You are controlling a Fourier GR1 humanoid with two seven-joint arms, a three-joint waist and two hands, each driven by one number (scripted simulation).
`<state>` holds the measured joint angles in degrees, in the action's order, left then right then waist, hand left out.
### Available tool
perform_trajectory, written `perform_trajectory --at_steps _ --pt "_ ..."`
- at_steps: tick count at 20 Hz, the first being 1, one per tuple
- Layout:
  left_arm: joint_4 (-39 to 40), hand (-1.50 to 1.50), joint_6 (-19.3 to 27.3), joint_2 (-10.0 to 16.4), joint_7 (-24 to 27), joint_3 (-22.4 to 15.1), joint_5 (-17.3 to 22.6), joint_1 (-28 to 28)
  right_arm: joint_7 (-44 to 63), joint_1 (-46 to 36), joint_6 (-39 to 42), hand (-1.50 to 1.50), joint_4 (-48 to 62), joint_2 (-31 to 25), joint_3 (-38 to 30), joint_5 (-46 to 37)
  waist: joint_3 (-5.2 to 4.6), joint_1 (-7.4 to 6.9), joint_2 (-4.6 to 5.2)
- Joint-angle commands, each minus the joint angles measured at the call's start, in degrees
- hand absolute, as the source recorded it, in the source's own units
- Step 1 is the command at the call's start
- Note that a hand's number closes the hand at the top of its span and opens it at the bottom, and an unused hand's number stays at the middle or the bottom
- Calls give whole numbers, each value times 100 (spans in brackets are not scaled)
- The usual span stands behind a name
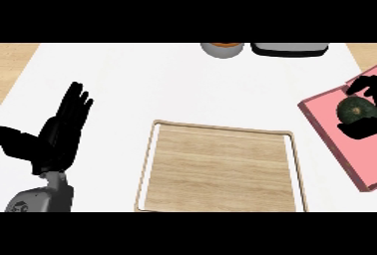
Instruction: Pick the squash from the tray and place it in the cardboard box
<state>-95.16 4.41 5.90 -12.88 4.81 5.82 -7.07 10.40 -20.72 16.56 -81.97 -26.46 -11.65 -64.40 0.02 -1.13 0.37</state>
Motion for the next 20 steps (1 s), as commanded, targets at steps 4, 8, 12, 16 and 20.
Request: perform_trajectory --at_steps 4,8,12,16,20 --pt "-124 0 8 11 0 57 21 73 -757 -715 -519 -150 1518 -46 -434 485 1 52 -26" --pt "328 0 -17 72 110 215 71 -152 -1464 -705 -1871 -150 1335 235 -869 914 8 76 -4" --pt "64 0 22 -103 86 -8 -7 170 -2082 -775 -2189 -150 1153 443 -1475 1895 10 102 -40" --pt "152 0 -120 7 321 90 23 297 -1878 -1023 -1512 -150 1209 517 -1960 2866 -1 129 -46" --pt "-192 0 79 -36 -110 -6 -51 178 -1569 -1242 -1051 -150 1150 650 -2662 4012 6 169 -75"
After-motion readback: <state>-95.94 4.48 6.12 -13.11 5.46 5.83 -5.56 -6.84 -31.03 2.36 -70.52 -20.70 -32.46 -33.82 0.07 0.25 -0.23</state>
